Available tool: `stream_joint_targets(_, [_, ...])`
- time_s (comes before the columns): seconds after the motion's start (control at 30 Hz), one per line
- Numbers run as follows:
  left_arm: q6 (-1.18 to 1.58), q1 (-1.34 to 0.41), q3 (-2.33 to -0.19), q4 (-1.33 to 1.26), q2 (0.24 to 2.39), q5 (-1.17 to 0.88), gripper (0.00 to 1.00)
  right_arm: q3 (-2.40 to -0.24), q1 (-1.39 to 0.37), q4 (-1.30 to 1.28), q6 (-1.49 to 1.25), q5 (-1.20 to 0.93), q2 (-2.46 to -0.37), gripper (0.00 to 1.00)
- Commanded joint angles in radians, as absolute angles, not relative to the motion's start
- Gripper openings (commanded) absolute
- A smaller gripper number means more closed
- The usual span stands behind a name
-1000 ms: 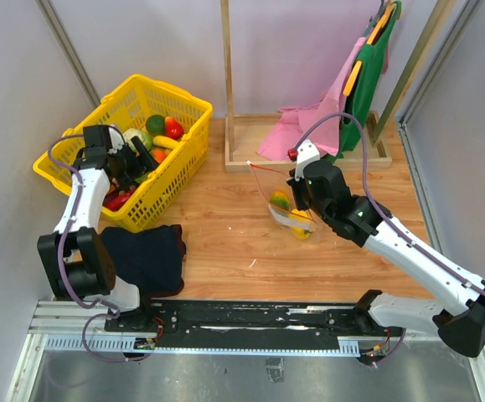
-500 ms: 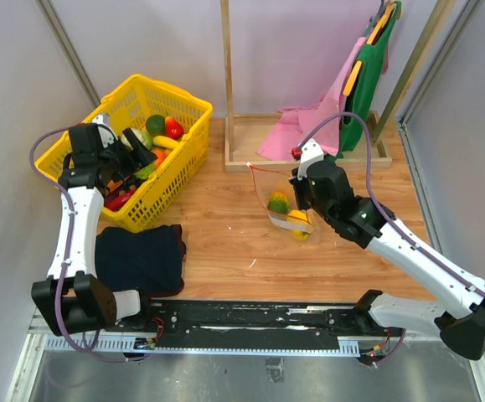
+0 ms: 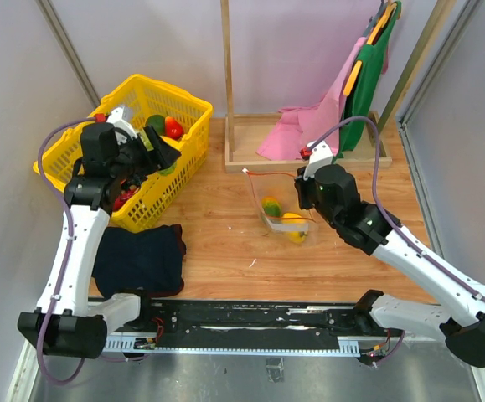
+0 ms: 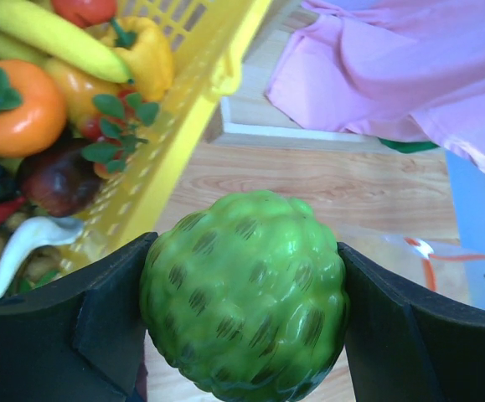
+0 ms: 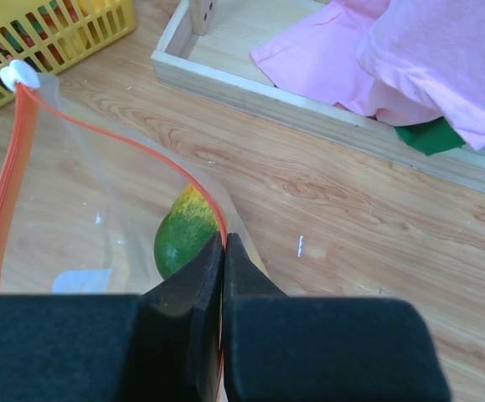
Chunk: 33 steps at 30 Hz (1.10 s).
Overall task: Place the food in the zip-top bag and seal the zipper
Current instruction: Place the fake fruit in the zipper food storage bag.
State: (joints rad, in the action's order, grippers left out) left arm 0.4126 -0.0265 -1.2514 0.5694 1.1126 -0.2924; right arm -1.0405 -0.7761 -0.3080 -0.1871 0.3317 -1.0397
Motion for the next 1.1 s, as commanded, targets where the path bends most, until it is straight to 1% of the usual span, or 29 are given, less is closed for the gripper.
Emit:
stream_joint_targets(0.0, [0.439,-0.1,-1.275,0.517,1.067,-0.281,0.45,-1.019,-0.755,-0.249,-0.213,0.356,-1.024,0.01])
stream_joint_targets(0.17, [0.456,-0.256,-1.233,0.418,1.033,-0.264,0.45,-1.007,-0.756,-0.226,-0.226,0.341,-1.028,0.01])
stream_joint_targets(0.33, [0.466,-0.378,-1.183,0.306,1.029,-0.247,0.44,-1.003,-0.755,-0.219,-0.237,0.325,-1.035,0.01])
stream_joint_targets(0.77, [0.404,-0.751,-1.098,-0.025,1.11,-0.096,0.45,-0.996,-0.755,-0.21,-0.254,0.288,-1.039,0.01])
stream_joint_targets(1.07, [0.352,-0.85,-1.056,-0.148,1.211,-0.021,0.49,-0.985,-0.756,-0.203,-0.258,0.269,-1.032,0.01])
